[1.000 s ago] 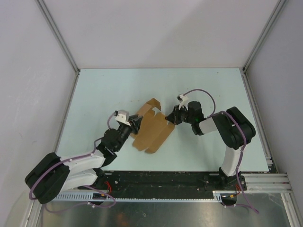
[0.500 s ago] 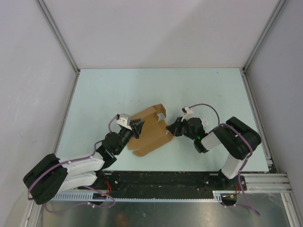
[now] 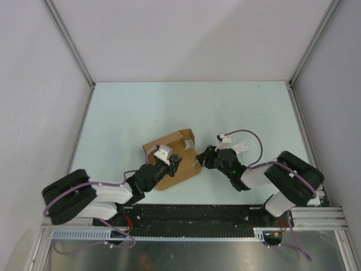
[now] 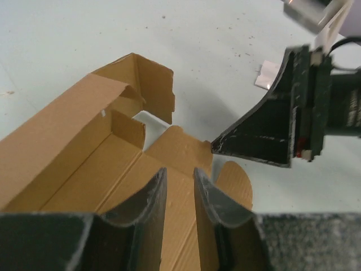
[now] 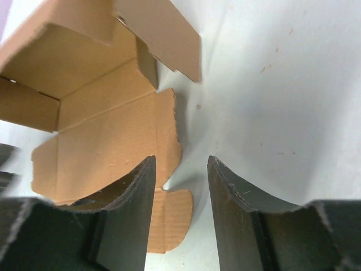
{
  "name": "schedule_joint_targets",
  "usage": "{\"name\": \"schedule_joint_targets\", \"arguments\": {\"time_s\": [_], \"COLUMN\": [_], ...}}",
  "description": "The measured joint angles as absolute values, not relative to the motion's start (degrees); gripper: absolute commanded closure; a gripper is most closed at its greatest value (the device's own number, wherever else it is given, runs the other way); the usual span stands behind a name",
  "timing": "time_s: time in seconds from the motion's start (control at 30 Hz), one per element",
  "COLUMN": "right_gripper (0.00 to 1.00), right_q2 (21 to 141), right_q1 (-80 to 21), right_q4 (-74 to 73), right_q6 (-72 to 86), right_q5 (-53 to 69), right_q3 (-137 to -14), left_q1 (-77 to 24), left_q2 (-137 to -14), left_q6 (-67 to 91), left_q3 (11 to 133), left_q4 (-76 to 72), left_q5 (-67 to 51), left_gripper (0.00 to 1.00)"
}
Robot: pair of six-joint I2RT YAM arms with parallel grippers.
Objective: Fold the paper box
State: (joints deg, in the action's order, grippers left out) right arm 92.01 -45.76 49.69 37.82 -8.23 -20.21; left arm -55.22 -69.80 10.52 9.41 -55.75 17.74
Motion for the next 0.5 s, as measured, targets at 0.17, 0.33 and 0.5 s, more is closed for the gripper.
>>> {"name": "schedule_joint_targets", "arguments": {"time_s": [0.17,0.33,0.5], "right_gripper": [0.49,0.48,0.48], "right_q2": [79.94,68.71,63.59], "right_q1": [-45.76,-45.25,-44.25], "right_q4": [42.04,37.01,32.69], "right_q6": [34.70,30.59,27.77], "right_q5": [-11.90,-14.28,-15.77], "right_q3": [-19.99,-19.94,-19.94], "left_q1": [-56.88,-56.95,-57.14], "left_q2": [-81.69,-96.47,-103.18], "left_q6": [10.59,10.66,10.66], "left_q3": [8.95,10.02,13.02], "left_q4": [-63.68,-71.33,-73.84], "left_q5": [17.50,17.12,17.26], "left_gripper": [0.72,0.74,0.74]}}
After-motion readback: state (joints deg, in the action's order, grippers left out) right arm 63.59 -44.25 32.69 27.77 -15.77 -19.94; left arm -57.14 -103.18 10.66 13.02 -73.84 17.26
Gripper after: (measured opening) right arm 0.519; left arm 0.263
